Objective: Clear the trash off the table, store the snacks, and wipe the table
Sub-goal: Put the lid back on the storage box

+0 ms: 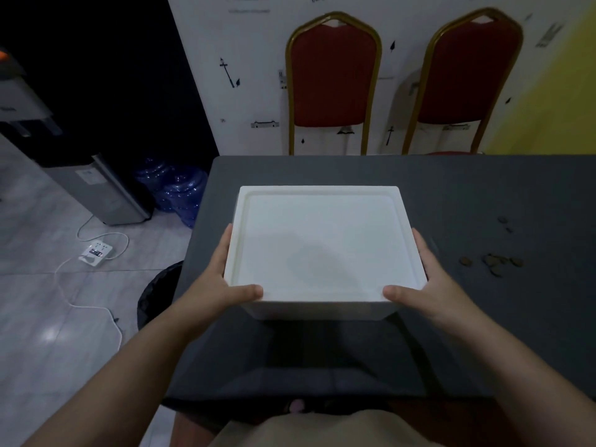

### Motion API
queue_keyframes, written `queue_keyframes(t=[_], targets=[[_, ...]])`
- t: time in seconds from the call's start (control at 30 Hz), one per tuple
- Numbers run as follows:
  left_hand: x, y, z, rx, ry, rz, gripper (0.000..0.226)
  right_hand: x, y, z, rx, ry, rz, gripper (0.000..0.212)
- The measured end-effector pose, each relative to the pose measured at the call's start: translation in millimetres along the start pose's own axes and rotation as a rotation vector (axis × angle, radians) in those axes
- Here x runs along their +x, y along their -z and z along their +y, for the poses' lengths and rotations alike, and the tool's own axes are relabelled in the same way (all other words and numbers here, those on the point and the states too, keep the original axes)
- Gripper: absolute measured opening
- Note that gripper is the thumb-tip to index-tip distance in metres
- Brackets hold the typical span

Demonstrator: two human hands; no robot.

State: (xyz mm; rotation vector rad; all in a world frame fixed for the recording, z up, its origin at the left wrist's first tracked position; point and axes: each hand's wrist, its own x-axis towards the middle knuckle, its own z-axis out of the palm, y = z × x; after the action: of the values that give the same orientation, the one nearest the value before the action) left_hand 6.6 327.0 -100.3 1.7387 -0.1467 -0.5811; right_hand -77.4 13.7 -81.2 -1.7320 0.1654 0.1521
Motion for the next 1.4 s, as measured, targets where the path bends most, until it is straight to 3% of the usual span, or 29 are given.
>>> queue_keyframes(t=[0.17, 0.43, 0.57, 0.73, 0.83, 1.0, 1.07, 1.4], targets=[[-5, -1, -10, -0.157, -0.034, -0.041, 0.120, -7, -2, 22, 0.137, -0.057, 0.062, 0.116], [1, 1, -13, -0.127, -0.079, 0.019, 0.116, 2, -4, 23, 0.183, -0.017, 0.090, 0.089], [24, 10, 4, -0.145, -0.098, 0.045, 0.116, 29, 2, 8, 0.149, -0.019, 0.124, 0.090], [82, 41, 43, -0.197, -0.094, 0.041, 0.111, 92, 12, -24, 0.136, 0.025, 0.167, 0.064], [115, 55, 66, -0.249, -0.103, 0.013, 0.098, 133, 16, -33, 0.163, 0.037, 0.170, 0.078], [175, 67, 92, -0.397, -0.106, 0.101, 0.079, 210, 24, -45, 0.240, 0.020, 0.167, 0.083], [193, 72, 93, -0.432, -0.079, 0.130, 0.082, 233, 26, -45, 0.238, -0.007, 0.164, 0.090], [224, 75, 77, -0.441, -0.017, 0.191, 0.084, 273, 26, -22, 0.257, -0.069, 0.119, 0.085]])
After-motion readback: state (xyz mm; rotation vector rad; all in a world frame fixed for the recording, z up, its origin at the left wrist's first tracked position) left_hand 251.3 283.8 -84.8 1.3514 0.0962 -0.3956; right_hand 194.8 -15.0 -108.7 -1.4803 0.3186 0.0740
